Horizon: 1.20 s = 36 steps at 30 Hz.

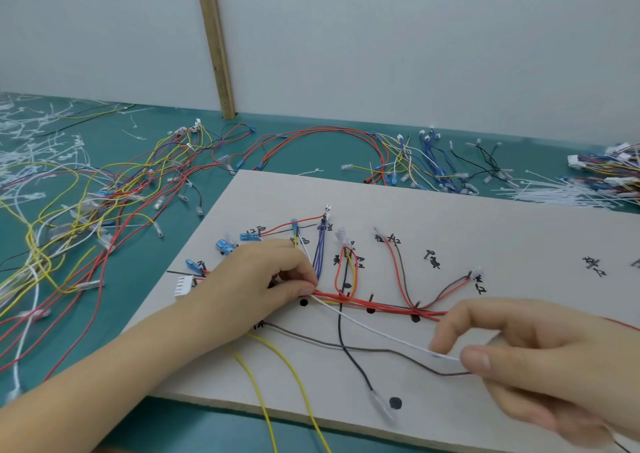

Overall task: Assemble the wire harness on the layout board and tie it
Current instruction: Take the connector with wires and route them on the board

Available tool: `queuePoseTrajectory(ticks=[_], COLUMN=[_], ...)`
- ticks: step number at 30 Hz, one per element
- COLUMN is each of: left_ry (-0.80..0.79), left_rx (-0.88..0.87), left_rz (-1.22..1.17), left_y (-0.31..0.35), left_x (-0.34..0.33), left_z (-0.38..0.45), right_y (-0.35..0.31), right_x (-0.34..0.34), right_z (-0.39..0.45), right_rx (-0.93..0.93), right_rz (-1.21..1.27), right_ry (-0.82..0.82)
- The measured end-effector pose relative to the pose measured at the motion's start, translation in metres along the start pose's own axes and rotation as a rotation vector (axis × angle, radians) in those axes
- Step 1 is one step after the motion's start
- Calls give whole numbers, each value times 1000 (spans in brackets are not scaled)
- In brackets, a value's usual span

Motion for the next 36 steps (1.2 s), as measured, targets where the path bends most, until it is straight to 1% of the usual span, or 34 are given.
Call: queuePoseTrajectory(ticks=[3, 4, 7, 10, 15, 18, 21, 25, 28, 30, 32, 36], left_ry=[4, 1, 0, -49, -122, -131, -137, -157, -90, -64, -128, -260], left_rx=[-13, -34, -116, -169, -156, -158, -124, -90, -119, -154, -188, -232], left_rz=[21, 42, 108, 140, 136, 127, 135, 172, 191, 131, 85, 110], left_y=[2, 4, 16, 26, 25, 23, 19, 15, 25, 38, 53, 69], left_x=[0, 0, -1, -9, -18, -22, -25, -26, -22, -22, -33, -64], left_z=[1, 1, 2, 5, 10, 11, 11, 13, 16, 18, 18, 21], right_y=[-10, -14, -14, -10, -5, 0, 2, -1, 2, 6, 11, 16], right_x=[40, 50, 67, 65, 66, 72, 79, 88, 103, 113, 118, 120], right_z=[-7, -10, -10, -3, 3, 9, 11, 12, 11, 9, 8, 5], right_rx=[199, 266, 340, 363, 392, 392, 390, 366, 317, 278, 251, 232], right_rz=[-225, -308, -545, -655, -736, -777, -811, -761, -686, -633, -592, -564], right_ry=[296, 371, 499, 490, 494, 504, 521, 532, 555, 562, 547, 513])
Point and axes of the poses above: each hand's wrist, its own z-axis towards the middle knuckle, its own x-axis out of the back of the hand, y = z × x, the point moved 10 cm from there along z, towards the middle knuckle, and after that the axes turned 15 degrees about y, right-handed, at the moved point
